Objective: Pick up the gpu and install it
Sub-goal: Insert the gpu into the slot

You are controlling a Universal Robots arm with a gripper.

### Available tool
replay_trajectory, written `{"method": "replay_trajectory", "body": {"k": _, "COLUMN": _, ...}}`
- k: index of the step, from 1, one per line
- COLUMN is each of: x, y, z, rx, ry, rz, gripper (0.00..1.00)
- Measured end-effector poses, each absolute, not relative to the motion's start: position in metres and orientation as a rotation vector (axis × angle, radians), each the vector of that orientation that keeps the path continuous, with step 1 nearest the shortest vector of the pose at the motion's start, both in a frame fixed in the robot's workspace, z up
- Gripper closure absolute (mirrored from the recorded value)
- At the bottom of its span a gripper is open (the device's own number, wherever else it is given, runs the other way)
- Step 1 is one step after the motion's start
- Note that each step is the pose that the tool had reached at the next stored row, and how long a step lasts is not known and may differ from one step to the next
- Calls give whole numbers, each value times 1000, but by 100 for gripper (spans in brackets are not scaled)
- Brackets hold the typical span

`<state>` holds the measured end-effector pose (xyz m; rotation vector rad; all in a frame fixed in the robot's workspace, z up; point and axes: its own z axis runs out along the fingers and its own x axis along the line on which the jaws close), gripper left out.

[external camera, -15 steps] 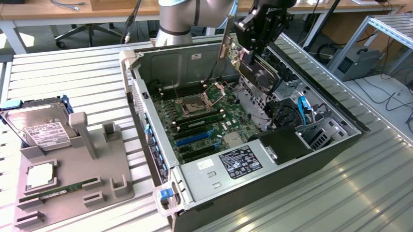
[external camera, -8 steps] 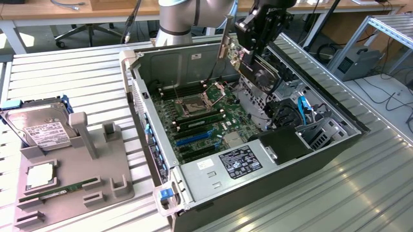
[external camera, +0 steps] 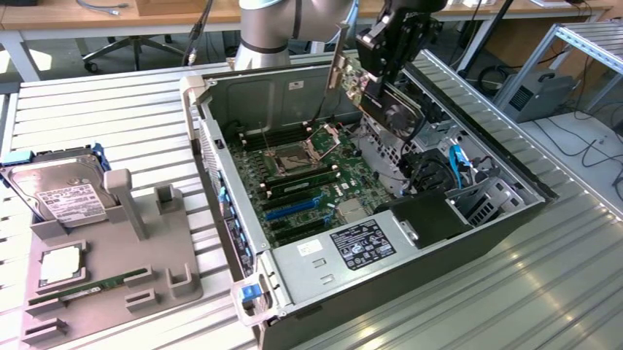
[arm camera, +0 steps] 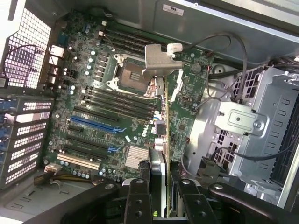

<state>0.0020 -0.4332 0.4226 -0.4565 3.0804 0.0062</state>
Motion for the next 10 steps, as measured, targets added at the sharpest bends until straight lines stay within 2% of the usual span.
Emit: {"method": "replay_trajectory", "body": {"k": 10, "x": 2, "y": -433, "z": 423, "rx": -539, "ry": 3067, "rz": 5, "gripper": 73}}
